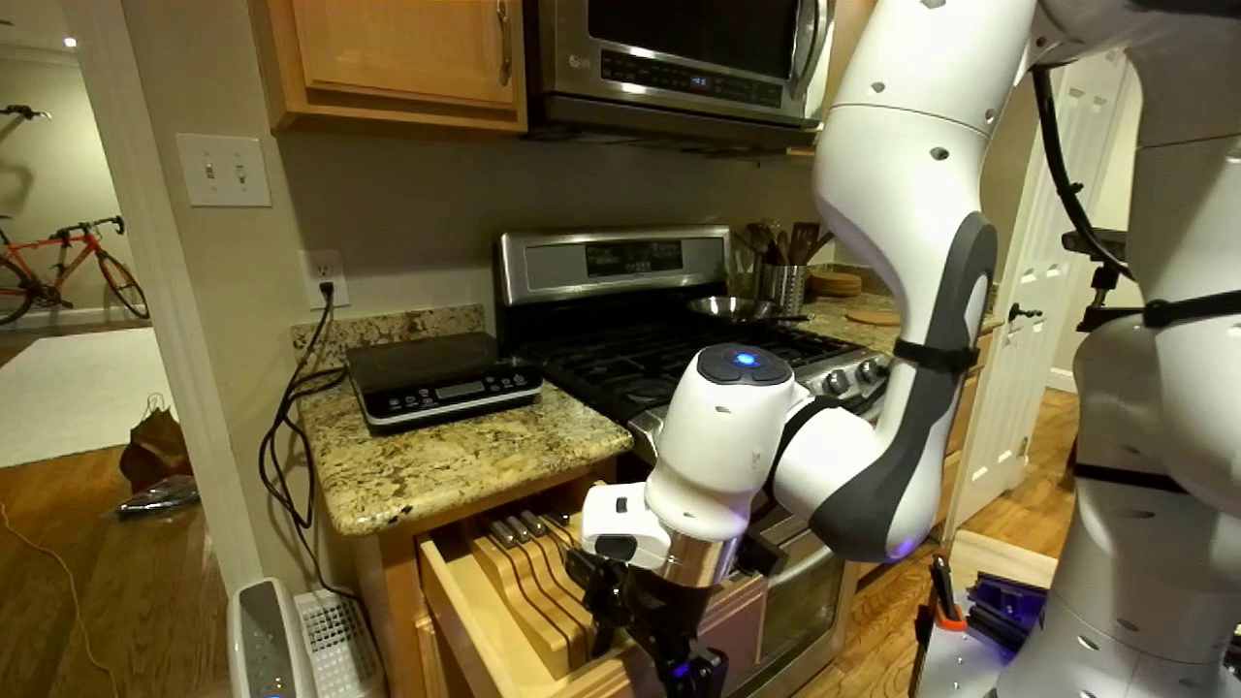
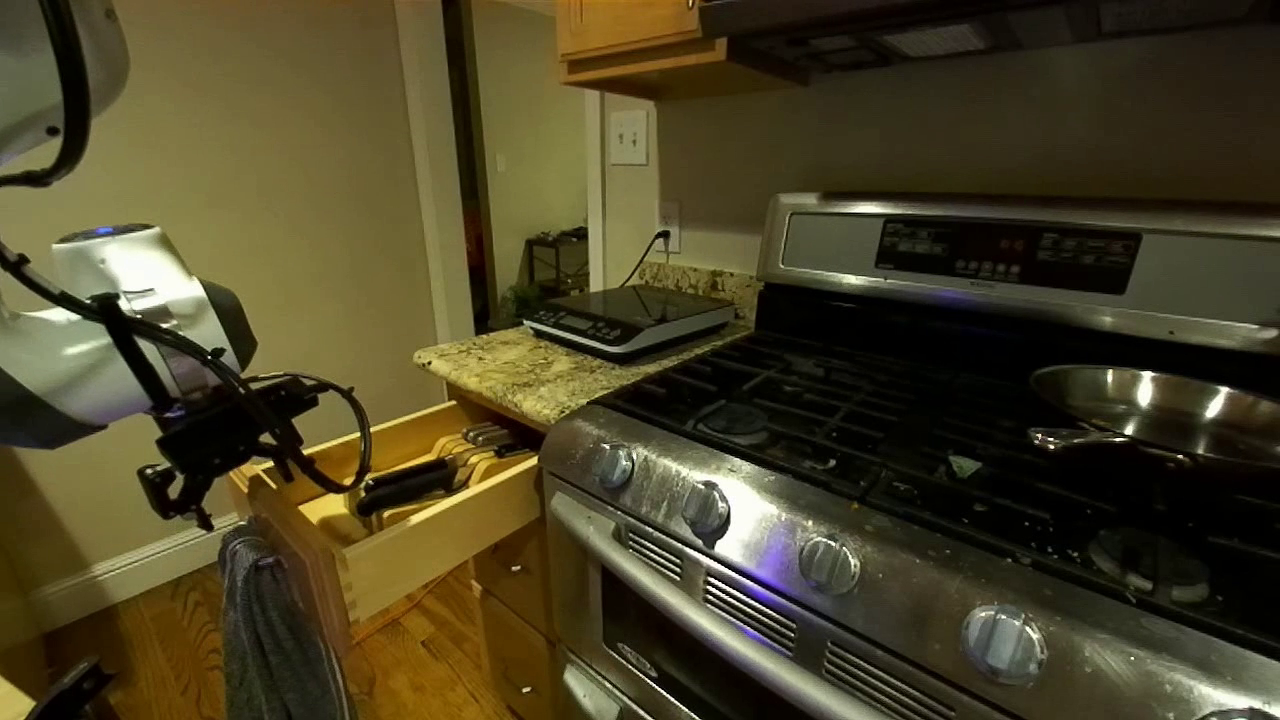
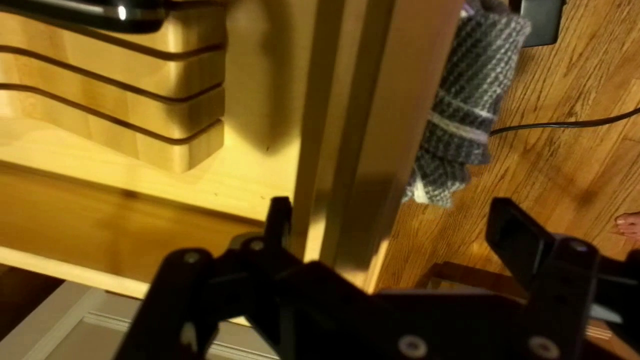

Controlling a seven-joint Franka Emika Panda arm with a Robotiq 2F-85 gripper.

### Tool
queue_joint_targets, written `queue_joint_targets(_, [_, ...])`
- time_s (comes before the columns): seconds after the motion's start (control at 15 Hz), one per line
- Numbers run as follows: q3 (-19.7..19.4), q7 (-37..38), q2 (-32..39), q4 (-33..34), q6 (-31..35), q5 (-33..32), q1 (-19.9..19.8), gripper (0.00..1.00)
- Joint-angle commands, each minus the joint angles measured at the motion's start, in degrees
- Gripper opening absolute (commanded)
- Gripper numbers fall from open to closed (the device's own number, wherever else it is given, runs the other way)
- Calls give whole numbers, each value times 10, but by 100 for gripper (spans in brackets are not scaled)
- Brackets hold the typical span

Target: Open the top drawer.

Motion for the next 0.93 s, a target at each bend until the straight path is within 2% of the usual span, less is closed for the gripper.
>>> queue_joint_targets(0.0, [68, -74, -47, -18, -29, 66, -59, 100])
queue_joint_targets(0.33, [159, -195, -70, -2, -59, 199, -119, 100])
queue_joint_targets(0.53, [213, -289, -75, 21, -84, 319, -146, 100])
queue_joint_targets(0.67, [237, -343, -91, 41, -123, 401, -157, 100])
queue_joint_targets(0.73, [210, -302, -55, 34, -79, 351, -136, 100])
queue_joint_targets(0.87, [214, -311, -55, 43, -85, 360, -137, 100])
